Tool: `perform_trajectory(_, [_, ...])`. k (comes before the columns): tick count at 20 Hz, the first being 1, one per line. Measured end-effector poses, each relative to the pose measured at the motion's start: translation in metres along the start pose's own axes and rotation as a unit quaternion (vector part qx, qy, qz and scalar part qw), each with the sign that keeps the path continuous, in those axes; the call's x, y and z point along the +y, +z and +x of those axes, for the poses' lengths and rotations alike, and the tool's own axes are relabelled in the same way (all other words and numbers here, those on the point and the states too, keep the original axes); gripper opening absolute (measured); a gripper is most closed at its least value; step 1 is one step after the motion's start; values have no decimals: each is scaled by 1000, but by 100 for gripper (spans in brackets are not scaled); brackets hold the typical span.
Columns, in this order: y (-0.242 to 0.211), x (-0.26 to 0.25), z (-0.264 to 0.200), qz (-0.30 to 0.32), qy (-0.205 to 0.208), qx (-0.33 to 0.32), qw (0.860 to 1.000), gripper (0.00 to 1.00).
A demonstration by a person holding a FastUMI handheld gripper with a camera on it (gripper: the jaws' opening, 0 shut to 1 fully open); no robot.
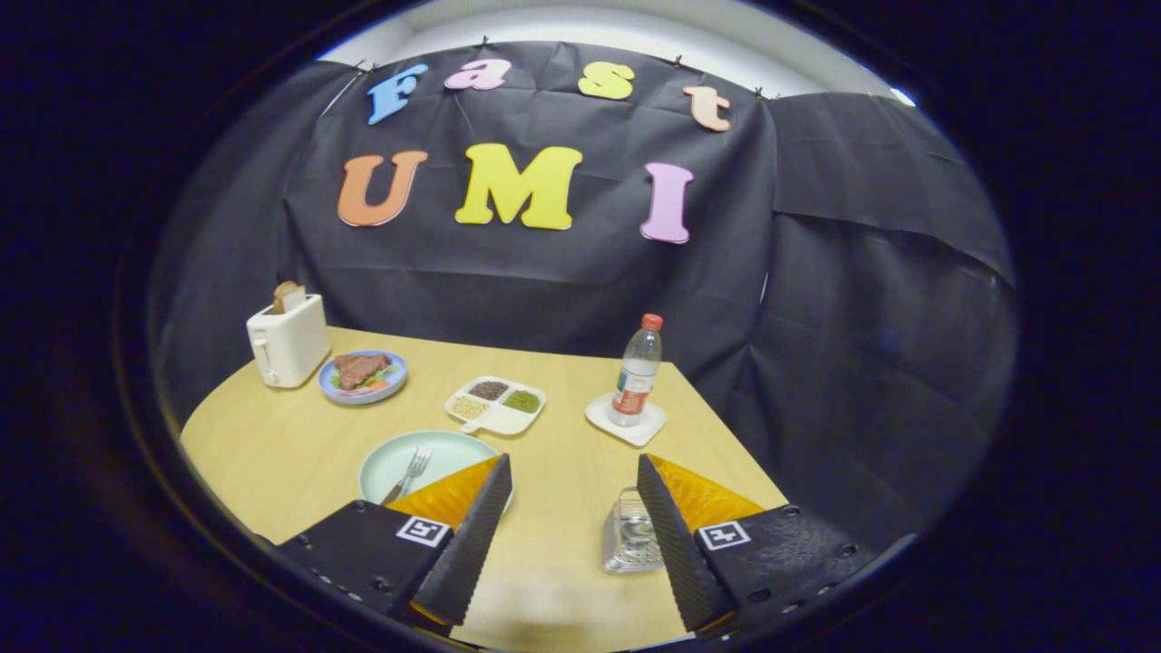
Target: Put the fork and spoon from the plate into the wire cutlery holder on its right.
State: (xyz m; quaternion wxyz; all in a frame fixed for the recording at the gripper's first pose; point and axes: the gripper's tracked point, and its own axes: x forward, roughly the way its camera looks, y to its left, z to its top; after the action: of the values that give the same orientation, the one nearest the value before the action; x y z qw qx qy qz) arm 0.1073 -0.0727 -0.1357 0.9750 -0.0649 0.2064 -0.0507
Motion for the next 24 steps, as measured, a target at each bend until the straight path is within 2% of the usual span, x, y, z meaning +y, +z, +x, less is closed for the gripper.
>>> perform_trajectory(2, [2,24,3,-2,12,-7,1000,88])
perform_trajectory(6, [-2,74,12,-11,28,-8,1000,90])
perform_trajectory(12, [-27,135,43,-2,50,33,998,90])
perform_trajectory(24, [-85,176,105,19,58,139,988,90])
